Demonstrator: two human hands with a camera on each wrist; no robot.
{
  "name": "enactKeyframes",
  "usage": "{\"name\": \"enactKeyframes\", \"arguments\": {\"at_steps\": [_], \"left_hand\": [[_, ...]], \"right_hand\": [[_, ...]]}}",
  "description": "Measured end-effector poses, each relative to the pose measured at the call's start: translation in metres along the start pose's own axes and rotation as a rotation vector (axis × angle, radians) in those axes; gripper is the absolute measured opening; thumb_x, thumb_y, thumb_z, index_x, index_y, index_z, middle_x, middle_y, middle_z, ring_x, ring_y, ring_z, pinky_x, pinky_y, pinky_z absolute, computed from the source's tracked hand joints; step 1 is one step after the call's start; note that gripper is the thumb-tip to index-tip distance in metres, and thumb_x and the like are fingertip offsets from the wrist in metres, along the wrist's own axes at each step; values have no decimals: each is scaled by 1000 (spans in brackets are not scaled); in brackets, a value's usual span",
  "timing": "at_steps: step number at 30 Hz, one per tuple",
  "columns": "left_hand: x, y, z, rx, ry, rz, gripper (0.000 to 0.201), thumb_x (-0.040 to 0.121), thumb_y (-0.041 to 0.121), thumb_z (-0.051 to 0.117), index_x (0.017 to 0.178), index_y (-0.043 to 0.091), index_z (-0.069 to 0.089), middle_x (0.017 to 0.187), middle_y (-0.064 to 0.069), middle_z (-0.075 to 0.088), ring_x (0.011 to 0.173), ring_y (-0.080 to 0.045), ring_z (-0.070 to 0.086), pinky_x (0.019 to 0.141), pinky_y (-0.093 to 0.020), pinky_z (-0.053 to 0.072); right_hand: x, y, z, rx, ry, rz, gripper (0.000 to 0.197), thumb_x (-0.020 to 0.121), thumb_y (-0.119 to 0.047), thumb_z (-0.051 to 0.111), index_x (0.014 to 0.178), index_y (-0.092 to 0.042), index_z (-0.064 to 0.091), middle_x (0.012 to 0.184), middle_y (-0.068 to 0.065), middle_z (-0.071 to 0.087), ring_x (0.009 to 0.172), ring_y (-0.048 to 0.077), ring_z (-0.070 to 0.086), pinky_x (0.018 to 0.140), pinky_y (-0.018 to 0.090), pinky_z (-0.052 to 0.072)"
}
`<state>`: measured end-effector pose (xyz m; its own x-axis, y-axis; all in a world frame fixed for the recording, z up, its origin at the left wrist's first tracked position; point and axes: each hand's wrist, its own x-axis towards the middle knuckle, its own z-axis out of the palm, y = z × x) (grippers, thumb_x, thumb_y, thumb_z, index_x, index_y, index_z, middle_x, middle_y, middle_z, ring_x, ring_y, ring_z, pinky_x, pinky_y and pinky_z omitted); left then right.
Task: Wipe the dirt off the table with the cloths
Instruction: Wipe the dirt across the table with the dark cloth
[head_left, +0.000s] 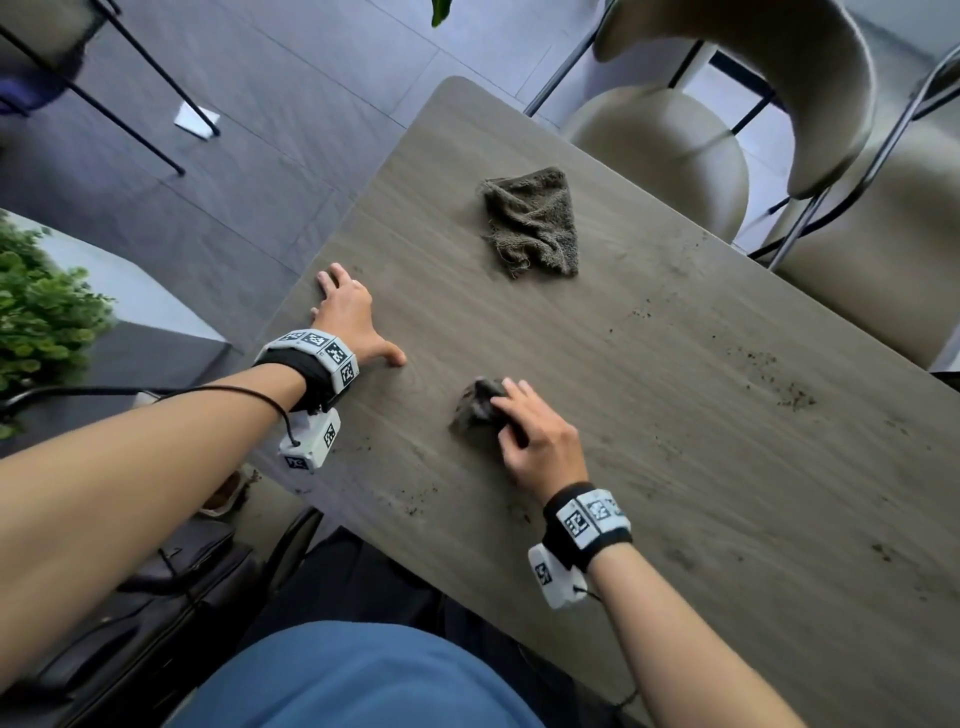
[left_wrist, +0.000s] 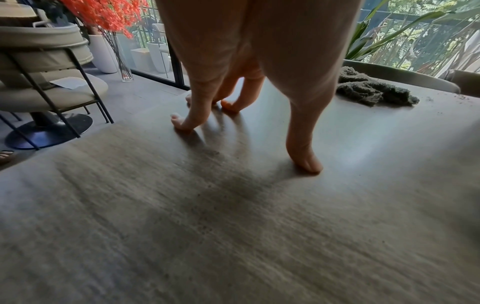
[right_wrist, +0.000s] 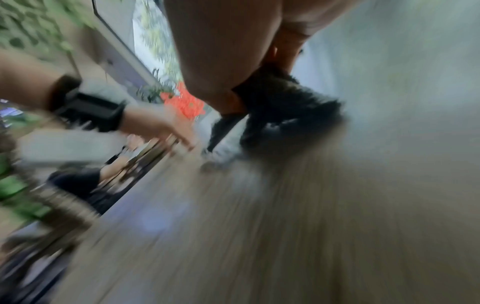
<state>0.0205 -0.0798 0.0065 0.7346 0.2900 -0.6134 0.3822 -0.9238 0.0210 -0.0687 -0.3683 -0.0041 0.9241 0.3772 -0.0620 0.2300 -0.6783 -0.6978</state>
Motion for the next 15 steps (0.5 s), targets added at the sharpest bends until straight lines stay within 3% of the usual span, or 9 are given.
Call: {"name": "enactKeyframes", "arguments": {"at_steps": [4, 7, 12, 15], "left_hand": [[-3, 0, -3, -4, -5, -2, 144, 48, 62, 92, 149, -13, 22, 160, -33, 2, 150, -46, 3, 114, -59, 33], [-3, -1, -3, -2, -4, -2, 143, 49, 62, 92, 150, -12, 22, 161, -32, 1, 150, -45, 2, 114, -59, 33], [-1, 0, 0, -2, 1, -4, 143, 50, 62, 92, 151, -11, 21, 161, -31, 2, 151, -44, 3, 114, -59, 33], [-3, 1, 0, -9, -4, -5, 144, 51, 61, 92, 152, -10, 19, 162, -30, 2, 151, -44, 3, 115, -59, 33]], "right_hand": [[81, 54, -50, -176, 103, 158, 43, 76, -2, 59, 114, -18, 70, 135, 5, 59, 131, 24, 49, 109, 36, 40], [105, 77, -69, -247, 93, 243, 45, 81, -2, 54, 120, -19, 68, 139, 5, 55, 133, 25, 48, 111, 34, 36], [65, 54, -39, -213, 137, 243, 49, 80, 0, 54, 123, -21, 66, 141, 3, 54, 134, 22, 46, 108, 37, 41], [16, 24, -8, -189, 91, 212, 52, 76, 2, 60, 121, -23, 67, 141, -2, 54, 133, 18, 47, 100, 32, 46]]}}
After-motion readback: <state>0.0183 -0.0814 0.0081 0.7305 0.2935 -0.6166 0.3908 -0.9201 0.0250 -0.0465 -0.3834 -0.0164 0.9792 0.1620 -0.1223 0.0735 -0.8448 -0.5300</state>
